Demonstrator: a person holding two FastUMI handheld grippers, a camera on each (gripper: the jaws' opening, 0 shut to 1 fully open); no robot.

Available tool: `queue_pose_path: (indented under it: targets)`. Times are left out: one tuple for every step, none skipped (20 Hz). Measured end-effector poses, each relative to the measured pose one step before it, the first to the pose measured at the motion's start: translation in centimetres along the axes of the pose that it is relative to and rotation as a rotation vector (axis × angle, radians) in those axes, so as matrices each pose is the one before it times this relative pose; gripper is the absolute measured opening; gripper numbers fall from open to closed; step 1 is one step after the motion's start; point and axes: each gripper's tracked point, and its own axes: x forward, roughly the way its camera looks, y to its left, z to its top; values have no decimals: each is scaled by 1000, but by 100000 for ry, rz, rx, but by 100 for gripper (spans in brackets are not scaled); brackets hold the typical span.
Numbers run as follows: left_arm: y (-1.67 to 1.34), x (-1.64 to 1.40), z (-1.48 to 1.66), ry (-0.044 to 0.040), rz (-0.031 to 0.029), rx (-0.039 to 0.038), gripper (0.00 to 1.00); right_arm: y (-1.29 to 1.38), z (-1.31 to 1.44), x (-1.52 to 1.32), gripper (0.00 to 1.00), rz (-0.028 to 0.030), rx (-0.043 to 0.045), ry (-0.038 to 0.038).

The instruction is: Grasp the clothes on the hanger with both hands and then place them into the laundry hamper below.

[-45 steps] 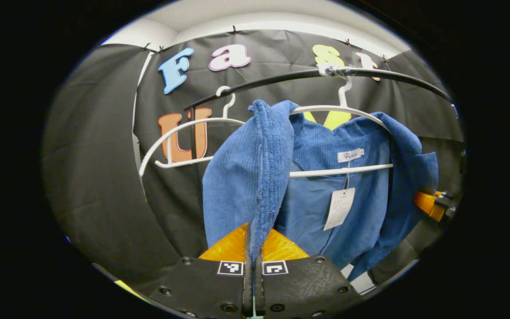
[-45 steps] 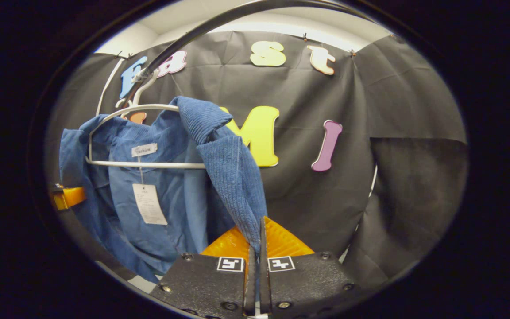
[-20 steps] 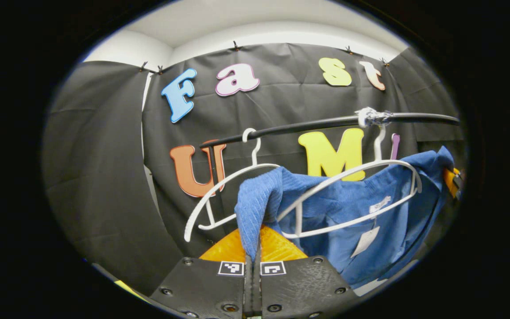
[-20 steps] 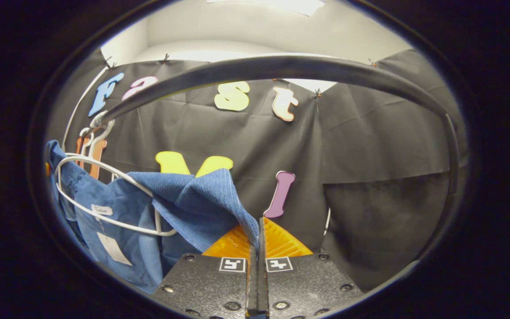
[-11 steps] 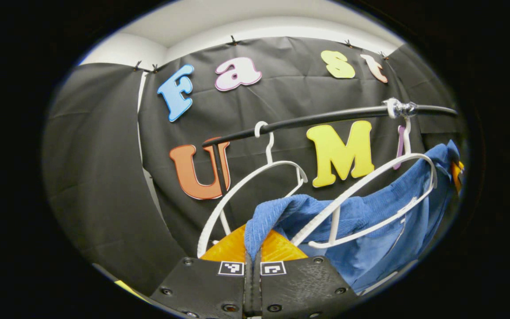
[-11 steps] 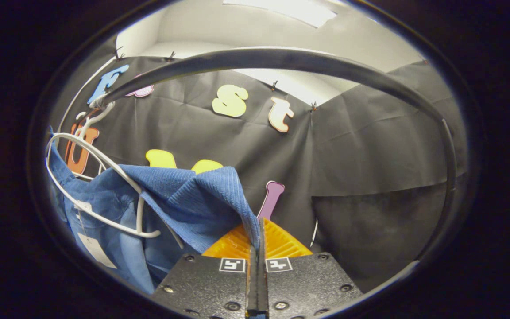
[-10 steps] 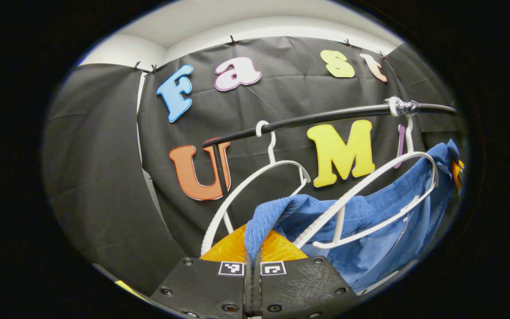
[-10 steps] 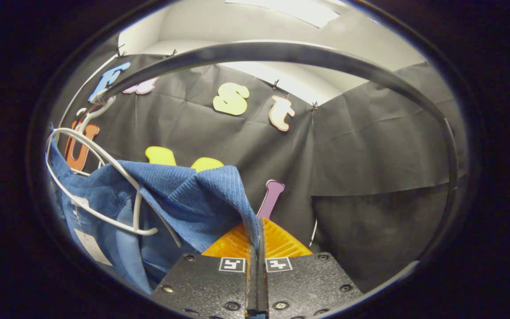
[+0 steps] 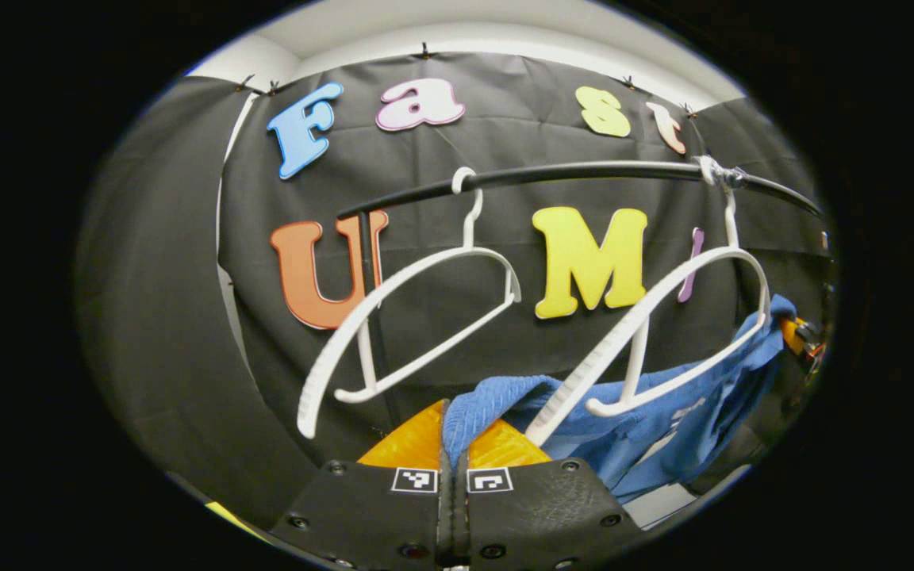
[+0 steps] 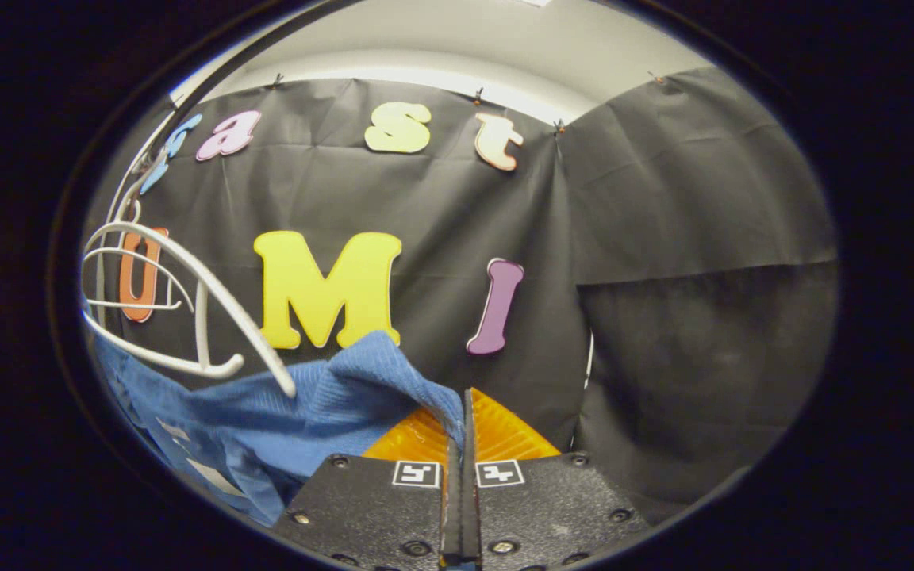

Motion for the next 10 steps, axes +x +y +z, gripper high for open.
queue_pose_path:
  targets:
    - [-322, -1, -679, 824, -316, 128, 5, 221, -566, -190, 4, 523, -934, 969]
    - [-182, -38, -585, 666, 58, 77, 0, 196, -558, -26, 4, 913, -350, 854]
    - [-179, -54, -672, 843, 17, -685, 0, 279, -421, -157, 4, 797, -22, 1256]
    - [-99, -86, -552, 746, -52, -1167, 0, 141, -328, -99, 4, 326, 517, 1117]
    - [-172, -146, -503, 869, 82, -1541, 0, -40, -288, -200, 4, 367, 517, 1078]
    - [-142, -167, -567, 624, -41, -1384, 0, -5, -264, -213, 4, 179, 525, 891]
    - [-306, -315, -372, 388, 42, -753, 0, 112, -486, -99, 4, 812, 210, 925]
    - [-250, -358, -403, 194, -35, -169, 0, 184, -257, 156, 4, 964, -87, 951]
    - [-283, -225, -396, 367, -155, -66, 0, 181, -203, -125, 3, 1253, -248, 754]
    - [-367, -342, -368, 431, -248, 189, 0, 276, -201, -151, 3, 1251, -290, 586]
